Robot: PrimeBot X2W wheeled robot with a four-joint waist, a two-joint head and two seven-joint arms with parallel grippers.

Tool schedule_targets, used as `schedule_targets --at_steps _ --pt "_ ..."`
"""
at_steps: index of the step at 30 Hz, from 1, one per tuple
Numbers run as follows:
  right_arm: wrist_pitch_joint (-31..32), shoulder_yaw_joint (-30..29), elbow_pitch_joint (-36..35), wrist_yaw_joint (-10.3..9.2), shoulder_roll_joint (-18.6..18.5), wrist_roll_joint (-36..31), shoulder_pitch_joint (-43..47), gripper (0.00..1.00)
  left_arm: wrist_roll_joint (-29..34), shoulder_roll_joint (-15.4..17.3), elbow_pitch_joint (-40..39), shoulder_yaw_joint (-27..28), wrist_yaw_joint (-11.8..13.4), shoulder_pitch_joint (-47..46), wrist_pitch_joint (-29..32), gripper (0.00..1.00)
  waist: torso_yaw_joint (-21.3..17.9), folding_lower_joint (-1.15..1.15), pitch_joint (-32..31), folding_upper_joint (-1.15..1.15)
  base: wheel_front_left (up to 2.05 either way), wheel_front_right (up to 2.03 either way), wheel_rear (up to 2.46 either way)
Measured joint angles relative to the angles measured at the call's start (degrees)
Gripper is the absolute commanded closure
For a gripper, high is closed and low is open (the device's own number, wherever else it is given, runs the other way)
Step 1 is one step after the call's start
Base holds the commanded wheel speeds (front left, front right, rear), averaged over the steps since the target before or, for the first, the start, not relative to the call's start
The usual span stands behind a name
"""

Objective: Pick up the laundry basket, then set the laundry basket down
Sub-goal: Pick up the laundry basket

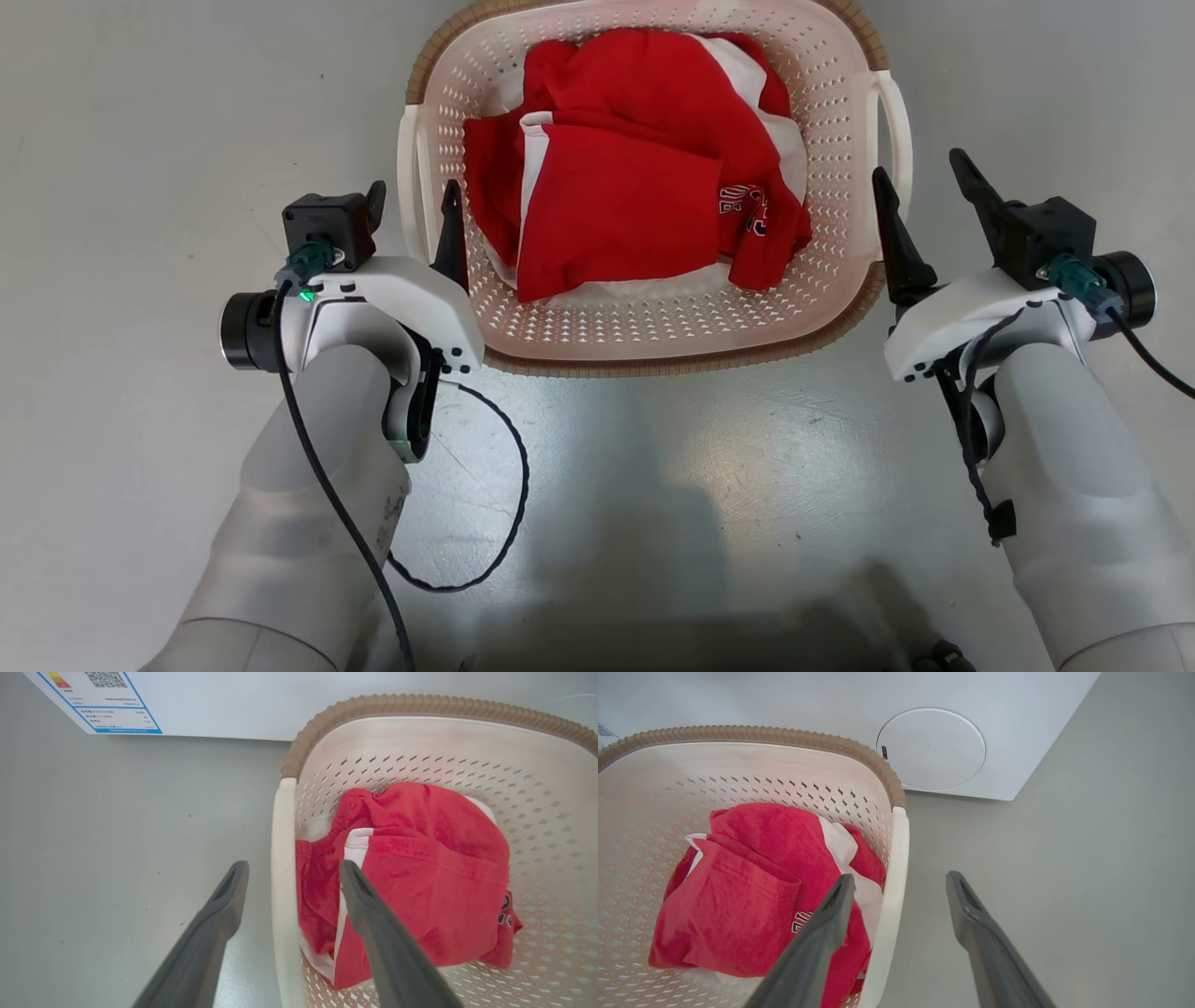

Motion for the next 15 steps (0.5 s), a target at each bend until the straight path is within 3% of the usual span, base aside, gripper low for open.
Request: schedule_targets --at_steps 15 --pt "0.0 -0.1 2.9 0.0 0.3 -1.0 -2.4 0.0 0.2 0.0 2.5 -2.0 -0.3 -2.7 0.0 0.0 0.4 0.0 1.5 0.0 0.0 0.0 0.0"
